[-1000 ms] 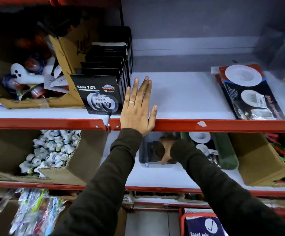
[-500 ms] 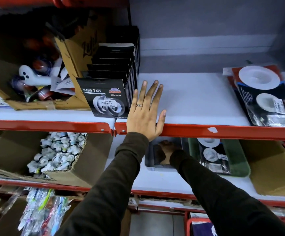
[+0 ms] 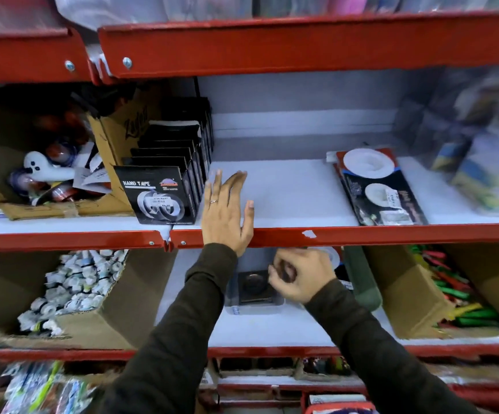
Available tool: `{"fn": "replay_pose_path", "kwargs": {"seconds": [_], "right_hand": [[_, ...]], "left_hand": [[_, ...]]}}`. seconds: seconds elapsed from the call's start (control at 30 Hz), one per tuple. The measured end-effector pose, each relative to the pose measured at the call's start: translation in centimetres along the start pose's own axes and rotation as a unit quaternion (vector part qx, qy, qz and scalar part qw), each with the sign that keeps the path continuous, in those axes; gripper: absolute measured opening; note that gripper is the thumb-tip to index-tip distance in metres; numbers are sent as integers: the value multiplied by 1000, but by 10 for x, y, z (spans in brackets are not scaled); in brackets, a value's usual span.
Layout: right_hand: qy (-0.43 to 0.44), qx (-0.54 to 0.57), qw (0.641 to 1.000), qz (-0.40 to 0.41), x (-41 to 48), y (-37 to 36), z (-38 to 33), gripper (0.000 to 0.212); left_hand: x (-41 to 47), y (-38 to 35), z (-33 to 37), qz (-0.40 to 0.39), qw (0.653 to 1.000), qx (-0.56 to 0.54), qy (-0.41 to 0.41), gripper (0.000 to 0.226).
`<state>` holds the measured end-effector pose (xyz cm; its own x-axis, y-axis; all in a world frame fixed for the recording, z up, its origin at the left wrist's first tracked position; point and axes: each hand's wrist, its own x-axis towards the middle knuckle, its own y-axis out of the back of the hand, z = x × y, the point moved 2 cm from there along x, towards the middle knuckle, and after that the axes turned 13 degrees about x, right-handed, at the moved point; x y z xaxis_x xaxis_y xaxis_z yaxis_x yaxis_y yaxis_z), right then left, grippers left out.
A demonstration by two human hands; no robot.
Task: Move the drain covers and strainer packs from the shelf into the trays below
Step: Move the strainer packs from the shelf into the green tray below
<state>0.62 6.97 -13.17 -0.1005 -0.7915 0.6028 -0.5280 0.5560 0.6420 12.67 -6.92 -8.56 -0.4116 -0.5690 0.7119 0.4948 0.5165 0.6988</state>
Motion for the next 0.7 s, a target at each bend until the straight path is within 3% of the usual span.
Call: {"fn": "replay_pose_path", "kwargs": {"seconds": [0.1, 0.17, 0.23, 0.3, 0.37, 0.43, 0.53, 0.7], "right_hand": [[13, 5, 995, 100, 12, 59, 10, 18], [-29, -20, 986, 161, 22, 98, 28, 15], [-106, -61, 972, 202, 32, 131, 58, 13], [-237, -137, 944, 184, 35, 160, 99, 32], [-391, -184, 894, 121, 32, 183, 136, 55], [-477, -185, 858, 53, 24, 194, 159, 61], [-489, -135, 861, 19, 19, 198, 174, 55], [-427, 25, 895, 128, 22, 210, 175, 51]], "left_hand": [[14, 7, 51, 15, 999, -38, -3, 42], [26, 13, 90, 2, 998, -55, 8, 36], [36, 10, 123, -59, 995, -67, 34, 33], [45, 0, 154, -160, 979, -102, 71, 34], [50, -12, 178, -257, 955, -108, 104, 37], [53, -24, 195, -315, 938, -82, 117, 39], [51, -37, 208, -359, 911, -113, 167, 36], [53, -41, 211, -336, 870, -254, 256, 31]]}}
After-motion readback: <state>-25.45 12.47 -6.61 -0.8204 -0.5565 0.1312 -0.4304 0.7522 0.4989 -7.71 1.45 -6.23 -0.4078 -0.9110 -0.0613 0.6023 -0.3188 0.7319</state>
